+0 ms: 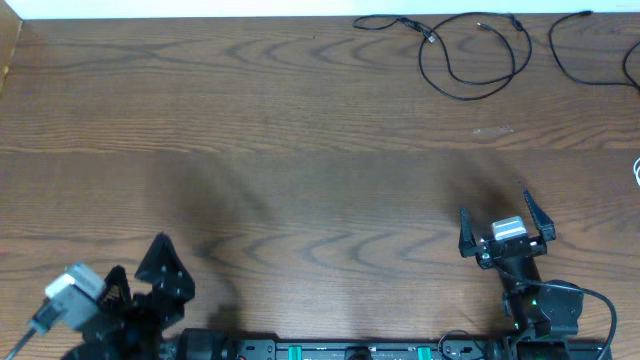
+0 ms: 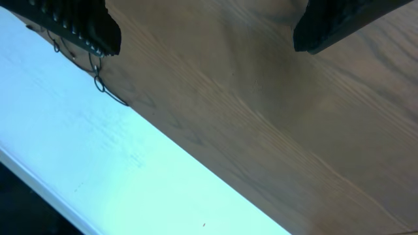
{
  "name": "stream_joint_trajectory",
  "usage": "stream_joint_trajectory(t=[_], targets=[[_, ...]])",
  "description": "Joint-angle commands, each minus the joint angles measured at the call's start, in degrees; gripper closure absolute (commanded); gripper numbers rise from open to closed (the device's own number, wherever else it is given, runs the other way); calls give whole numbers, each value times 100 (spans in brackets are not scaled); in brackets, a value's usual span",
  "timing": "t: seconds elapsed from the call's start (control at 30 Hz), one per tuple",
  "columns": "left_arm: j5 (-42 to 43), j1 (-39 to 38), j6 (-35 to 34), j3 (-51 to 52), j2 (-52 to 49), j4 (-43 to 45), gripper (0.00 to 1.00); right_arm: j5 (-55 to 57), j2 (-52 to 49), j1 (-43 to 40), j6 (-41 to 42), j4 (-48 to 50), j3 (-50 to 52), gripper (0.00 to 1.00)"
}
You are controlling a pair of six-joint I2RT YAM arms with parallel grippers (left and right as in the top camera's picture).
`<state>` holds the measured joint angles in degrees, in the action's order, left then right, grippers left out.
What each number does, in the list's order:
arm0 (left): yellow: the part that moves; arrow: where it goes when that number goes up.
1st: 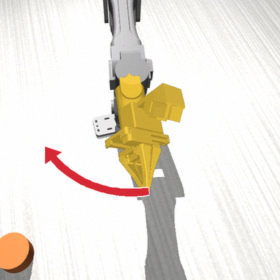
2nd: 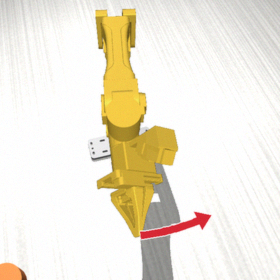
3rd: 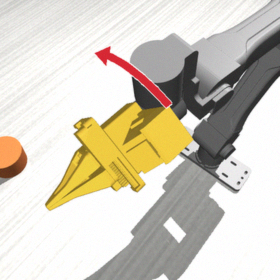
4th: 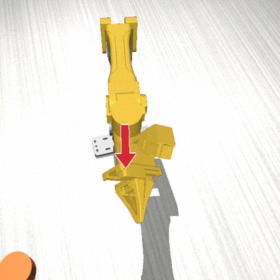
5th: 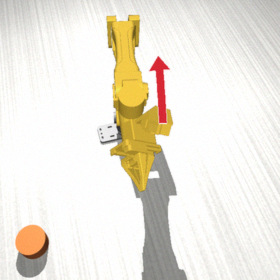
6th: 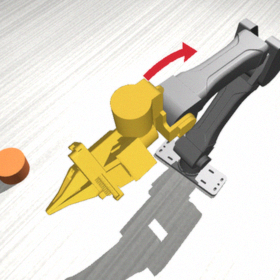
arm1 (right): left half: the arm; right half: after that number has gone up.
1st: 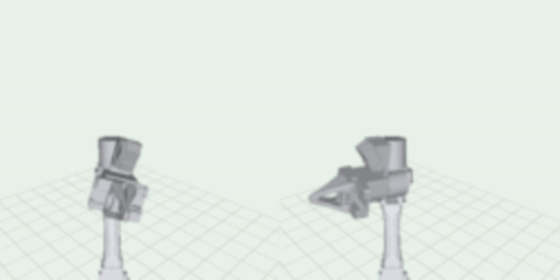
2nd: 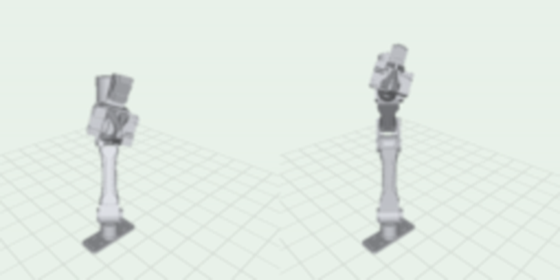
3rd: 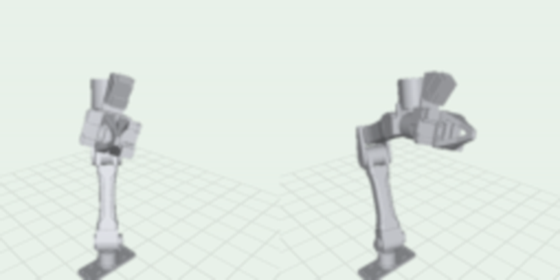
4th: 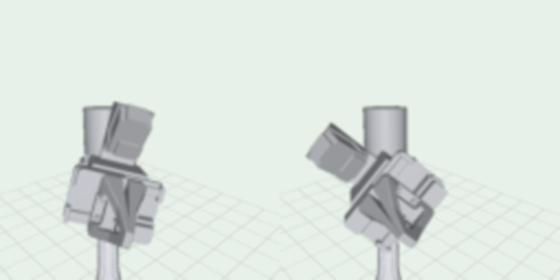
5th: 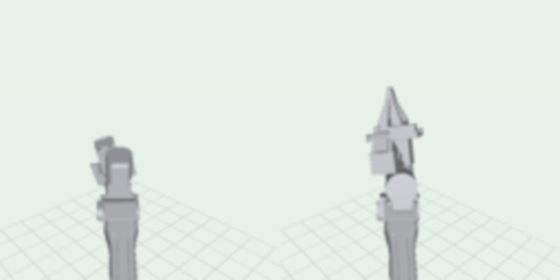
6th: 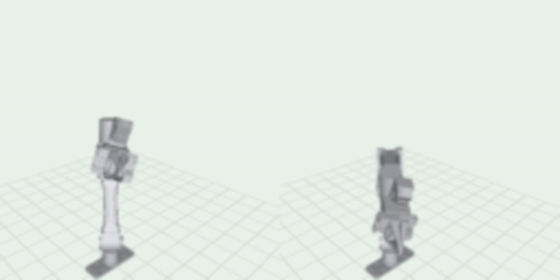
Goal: Untangle cables
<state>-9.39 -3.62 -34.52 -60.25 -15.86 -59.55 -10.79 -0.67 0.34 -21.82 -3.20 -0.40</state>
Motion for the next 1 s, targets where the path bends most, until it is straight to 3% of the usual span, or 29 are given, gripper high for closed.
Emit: stream_joint_trajectory(t=[0.0,0.67,0.97], targets=[[-26,17,44,15,254,-140,9,-50,39,46,-55,-24,11,1],[400,17,-11,15,1565,-527,9,-52,39,46,-55,-22,11,1],[387,17,-35,-24,1572,-734,9,-50,39,46,-55,-22,11,1]])
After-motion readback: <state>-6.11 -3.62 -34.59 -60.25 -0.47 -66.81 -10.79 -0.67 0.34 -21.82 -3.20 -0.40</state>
